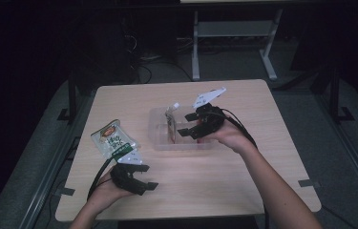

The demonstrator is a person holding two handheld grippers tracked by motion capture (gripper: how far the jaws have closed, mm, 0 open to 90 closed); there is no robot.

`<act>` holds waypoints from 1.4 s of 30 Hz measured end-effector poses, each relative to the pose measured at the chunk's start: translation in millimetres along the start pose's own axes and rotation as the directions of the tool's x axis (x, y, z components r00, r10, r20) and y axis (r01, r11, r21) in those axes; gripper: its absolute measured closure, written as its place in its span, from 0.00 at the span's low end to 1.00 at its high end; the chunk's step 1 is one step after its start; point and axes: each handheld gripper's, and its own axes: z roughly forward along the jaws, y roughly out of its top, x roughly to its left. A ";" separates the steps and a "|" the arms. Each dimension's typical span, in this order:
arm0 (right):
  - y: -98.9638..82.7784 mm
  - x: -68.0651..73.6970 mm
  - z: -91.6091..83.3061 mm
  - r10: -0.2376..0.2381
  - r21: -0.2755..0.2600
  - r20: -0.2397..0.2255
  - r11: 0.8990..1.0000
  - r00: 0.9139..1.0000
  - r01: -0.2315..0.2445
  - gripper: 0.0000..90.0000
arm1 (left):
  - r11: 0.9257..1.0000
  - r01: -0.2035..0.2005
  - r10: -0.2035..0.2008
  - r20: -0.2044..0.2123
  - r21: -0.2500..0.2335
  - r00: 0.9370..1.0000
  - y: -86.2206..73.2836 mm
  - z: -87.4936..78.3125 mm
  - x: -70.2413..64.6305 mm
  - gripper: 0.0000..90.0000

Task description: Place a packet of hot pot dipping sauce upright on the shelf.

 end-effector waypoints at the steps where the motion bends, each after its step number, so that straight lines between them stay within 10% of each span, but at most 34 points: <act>1: -2.0 2.1 -1.3 -0.004 -0.006 -0.001 1.000 1.000 0.004 0.36 | 1.000 -0.002 0.002 0.000 0.003 1.000 0.0 -0.1 0.3 0.25; 42: -128.5 46.4 -32.7 0.078 0.010 0.051 0.997 0.996 -0.078 0.27 | 1.000 -0.012 0.012 -0.003 0.025 1.000 -1.1 3.9 -4.4 0.32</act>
